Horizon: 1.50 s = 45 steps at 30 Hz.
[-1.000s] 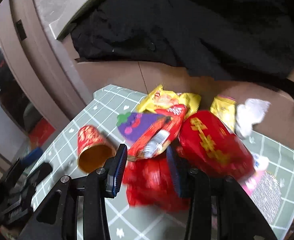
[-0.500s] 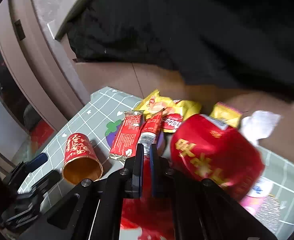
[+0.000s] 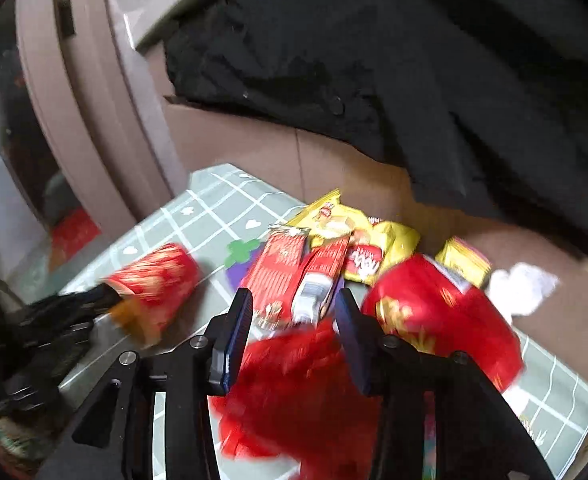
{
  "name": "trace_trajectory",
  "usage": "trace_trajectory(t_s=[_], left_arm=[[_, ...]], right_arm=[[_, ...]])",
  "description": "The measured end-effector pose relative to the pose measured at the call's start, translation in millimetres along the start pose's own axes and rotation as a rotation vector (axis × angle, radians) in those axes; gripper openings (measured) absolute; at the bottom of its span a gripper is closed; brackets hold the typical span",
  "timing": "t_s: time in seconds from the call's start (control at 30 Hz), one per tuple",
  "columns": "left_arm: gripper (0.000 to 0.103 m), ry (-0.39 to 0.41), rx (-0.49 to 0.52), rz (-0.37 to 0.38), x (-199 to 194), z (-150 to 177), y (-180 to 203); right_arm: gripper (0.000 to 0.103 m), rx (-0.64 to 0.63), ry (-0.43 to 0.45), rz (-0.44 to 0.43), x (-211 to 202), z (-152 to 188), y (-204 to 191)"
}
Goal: Collect trash
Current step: 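Grasp the red paper cup with the left gripper while the right grasps red wrappers, then lift the cup and wrappers and carry both over the yellow bin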
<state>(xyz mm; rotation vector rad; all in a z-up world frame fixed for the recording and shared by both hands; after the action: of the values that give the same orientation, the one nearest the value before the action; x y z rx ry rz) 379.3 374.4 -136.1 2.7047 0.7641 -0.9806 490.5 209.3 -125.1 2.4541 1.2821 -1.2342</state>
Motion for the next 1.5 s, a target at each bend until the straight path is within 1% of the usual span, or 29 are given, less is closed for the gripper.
trace_trajectory(t_s=[0.1, 0.17, 0.2, 0.23, 0.27, 0.3, 0.37, 0.47, 0.57, 0.67, 0.73, 0.87, 0.9, 1.03, 1.07, 1.17, 1.3, 1.5], left_arm=[[0.007, 0.015, -0.005, 0.025, -10.0, -2.8, -8.5], [0.007, 0.014, -0.011, 0.041, -13.8, -2.8, -12.5], [0.007, 0.013, -0.017, 0.052, -15.7, -2.9, -14.7], [0.007, 0.013, -0.024, 0.059, -17.2, -3.1, -16.5], [0.007, 0.012, -0.03, 0.066, -18.2, -3.0, -17.8], [0.007, 0.01, -0.036, 0.074, -19.3, -2.7, -19.0], [0.007, 0.01, -0.041, 0.085, -23.1, -2.2, -18.3], [0.007, 0.022, -0.046, 0.107, -33.7, -6.0, -14.6], [0.007, 0.052, -0.044, 0.126, -50.5, -15.6, -7.9], [0.007, 0.11, -0.028, 0.144, -77.1, -29.6, 4.8], [0.007, 0.149, -0.016, 0.157, -96.2, -40.0, 16.1], [0.007, 0.219, 0.022, 0.183, -133.6, -56.1, 46.8], [0.007, 0.239, 0.035, 0.195, -146.1, -59.4, 59.5], [0.007, 0.301, 0.074, 0.23, -183.6, -66.4, 102.2], [0.007, 0.313, 0.082, 0.237, -191.0, -66.5, 111.4], [0.007, 0.358, 0.124, 0.262, -221.6, -67.5, 151.2], [0.007, 0.41, 0.172, 0.289, -253.3, -64.4, 199.2], [0.007, 0.449, 0.23, 0.38, -292.1, -53.0, 277.6]], right_arm=[[0.04, 0.04, -0.047, 0.057, 30.4, -5.3, 14.1], [0.04, 0.087, -0.086, 0.066, 47.6, -3.8, 22.7], [0.041, 0.086, -0.084, 0.088, 51.4, -4.8, 24.9], [0.039, 0.068, -0.077, 0.094, 52.4, -6.8, 23.9], [0.026, 0.047, -0.078, 0.091, 52.0, -6.9, 20.8], [0.022, 0.023, -0.079, 0.097, 51.4, -7.5, 19.1], [0.019, -0.019, -0.067, 0.108, 45.5, -8.1, 15.3], [0.018, -0.061, -0.032, 0.079, 25.3, -9.4, 1.2], [0.018, -0.074, 0.035, 0.069, -6.5, -15.0, -6.7], [0.018, -0.069, 0.126, 0.08, -48.4, -23.3, -8.3], [0.018, -0.068, 0.186, 0.089, -83.9, -27.7, -7.0], [0.018, -0.08, 0.26, 0.113, -140.9, -27.6, -2.3], [0.018, -0.085, 0.279, 0.122, -157.3, -25.4, -0.5], [0.018, -0.106, 0.326, 0.166, -212.6, -7.3, 10.8], [0.018, -0.109, 0.331, 0.176, -220.4, -4.0, 12.5], [0.018, -0.113, 0.368, 0.222, -260.0, 13.5, 25.7], [0.019, -0.069, 0.42, 0.247, -312.6, 40.5, 55.3], [0.019, 0.012, 0.459, 0.323, -371.5, 82.0, 104.1]])
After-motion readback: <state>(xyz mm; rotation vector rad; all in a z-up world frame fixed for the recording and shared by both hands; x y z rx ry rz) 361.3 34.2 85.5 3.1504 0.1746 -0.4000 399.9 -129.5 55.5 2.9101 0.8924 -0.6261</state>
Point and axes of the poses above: each gripper's, at about its wrist camera, not at the fingertips, and x roughly the way its jaws point, y to its right, z to its underside, the point moved 9 cm from there along x, roughly the way its jaws point, and after that the axes turned 13 degrees about -z, right-handed, at the moved point
